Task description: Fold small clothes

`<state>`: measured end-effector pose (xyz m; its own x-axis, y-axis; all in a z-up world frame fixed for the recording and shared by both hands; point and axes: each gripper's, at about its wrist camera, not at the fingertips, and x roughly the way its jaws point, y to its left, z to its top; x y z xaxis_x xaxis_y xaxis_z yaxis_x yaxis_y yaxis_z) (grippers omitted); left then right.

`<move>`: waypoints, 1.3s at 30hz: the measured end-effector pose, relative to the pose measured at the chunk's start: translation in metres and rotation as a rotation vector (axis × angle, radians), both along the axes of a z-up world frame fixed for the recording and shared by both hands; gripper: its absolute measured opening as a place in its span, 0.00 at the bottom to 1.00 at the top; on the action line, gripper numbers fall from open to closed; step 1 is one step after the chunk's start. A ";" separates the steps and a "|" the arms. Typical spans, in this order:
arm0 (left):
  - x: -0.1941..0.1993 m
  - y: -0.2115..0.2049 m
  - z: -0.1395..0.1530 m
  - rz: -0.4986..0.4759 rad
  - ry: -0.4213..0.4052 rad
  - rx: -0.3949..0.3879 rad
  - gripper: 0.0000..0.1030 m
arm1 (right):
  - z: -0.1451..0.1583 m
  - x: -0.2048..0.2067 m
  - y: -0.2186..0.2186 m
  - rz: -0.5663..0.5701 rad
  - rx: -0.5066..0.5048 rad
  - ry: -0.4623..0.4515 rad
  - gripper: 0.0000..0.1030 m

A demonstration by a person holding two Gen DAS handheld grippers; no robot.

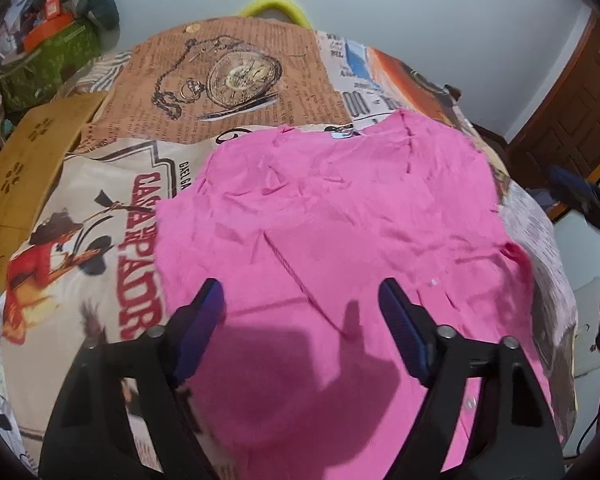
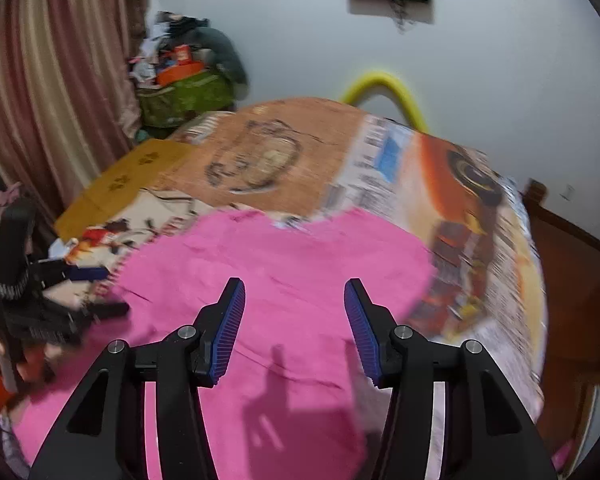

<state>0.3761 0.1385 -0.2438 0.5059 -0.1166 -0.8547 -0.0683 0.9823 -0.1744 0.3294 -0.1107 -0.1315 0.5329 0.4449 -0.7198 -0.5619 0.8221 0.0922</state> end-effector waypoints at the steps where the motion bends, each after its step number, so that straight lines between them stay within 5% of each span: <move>1: 0.005 0.001 -0.004 0.008 0.015 0.002 0.69 | -0.005 0.000 -0.009 -0.018 -0.008 0.004 0.46; 4: 0.020 0.004 -0.017 0.062 0.051 0.093 0.61 | -0.023 -0.001 -0.030 -0.053 -0.021 0.025 0.47; 9: 0.026 0.010 -0.029 0.089 0.063 0.068 0.59 | -0.053 -0.010 -0.040 -0.035 -0.031 0.092 0.47; 17: 0.031 0.003 -0.027 0.089 0.054 0.125 0.59 | -0.077 -0.013 -0.009 0.043 -0.112 0.036 0.46; 24: 0.031 0.007 -0.033 0.135 0.033 0.351 0.59 | -0.086 0.002 -0.003 -0.029 -0.097 0.015 0.46; 32: 0.031 0.020 -0.037 0.146 0.062 0.293 0.59 | -0.085 0.002 -0.034 -0.128 -0.093 0.035 0.46; 36: 0.021 0.017 -0.024 0.132 0.074 0.221 0.59 | -0.078 -0.004 -0.053 -0.157 -0.034 0.088 0.46; 39: 0.003 0.007 -0.006 0.102 0.047 0.239 0.59 | -0.065 -0.017 -0.059 -0.156 -0.009 0.092 0.46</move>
<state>0.3793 0.1457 -0.2496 0.4640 0.1406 -0.8746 -0.1716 0.9829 0.0670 0.3128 -0.1693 -0.1963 0.5269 0.3550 -0.7722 -0.4171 0.8997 0.1291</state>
